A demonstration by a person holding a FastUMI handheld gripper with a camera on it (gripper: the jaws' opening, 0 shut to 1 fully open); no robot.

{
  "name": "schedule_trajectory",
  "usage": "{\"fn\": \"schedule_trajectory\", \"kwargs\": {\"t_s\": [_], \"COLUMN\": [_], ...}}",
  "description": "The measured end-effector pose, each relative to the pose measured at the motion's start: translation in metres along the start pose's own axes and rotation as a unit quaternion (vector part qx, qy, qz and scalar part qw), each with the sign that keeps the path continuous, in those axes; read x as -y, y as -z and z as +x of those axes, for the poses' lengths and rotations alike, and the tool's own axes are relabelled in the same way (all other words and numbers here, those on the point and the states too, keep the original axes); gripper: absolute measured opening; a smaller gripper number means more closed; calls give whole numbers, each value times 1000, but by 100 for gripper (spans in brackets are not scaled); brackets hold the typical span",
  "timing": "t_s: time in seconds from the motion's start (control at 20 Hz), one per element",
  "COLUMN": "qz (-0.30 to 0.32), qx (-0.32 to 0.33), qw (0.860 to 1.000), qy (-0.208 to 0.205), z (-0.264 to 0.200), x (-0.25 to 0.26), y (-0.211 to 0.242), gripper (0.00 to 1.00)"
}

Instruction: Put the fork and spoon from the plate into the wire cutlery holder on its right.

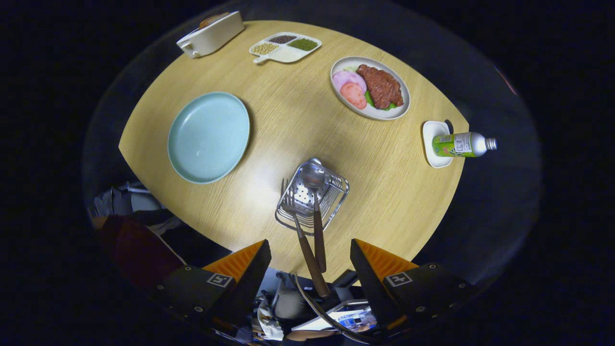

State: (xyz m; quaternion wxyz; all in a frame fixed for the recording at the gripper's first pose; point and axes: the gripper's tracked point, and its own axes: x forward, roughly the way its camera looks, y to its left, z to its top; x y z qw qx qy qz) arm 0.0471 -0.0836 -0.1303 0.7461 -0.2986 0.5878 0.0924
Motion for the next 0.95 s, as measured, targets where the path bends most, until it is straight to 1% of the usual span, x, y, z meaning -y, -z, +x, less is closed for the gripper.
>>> {"fn": "schedule_trajectory", "kwargs": {"t_s": [0.1, 0.2, 0.3, 0.4, 0.5, 0.55, 0.65, 0.8, 0.9, 0.95], "qz": [30, 63, 101, 138, 168, 185, 212, 251, 270, 280], "qx": [50, 109, 168, 226, 287, 318, 364, 447, 502, 521], "qw": [998, 992, 981, 964, 943, 930, 907, 859, 822, 806], "qy": [-5, -8, -12, -10, -2, 2, -5, 4, 15, 17], "z": [-13, -30, -47, -67, -86, -95, -112, -138, -157, -163], "x": [0, 2, 7, 17, 30, 35, 43, 67, 87, 98], "y": [-6, -11, -16, -20, -18, -16, -5, 2, 12, 16], "gripper": [99, 100, 99, 100, 99, 100, 99, 99, 99, 98]}}
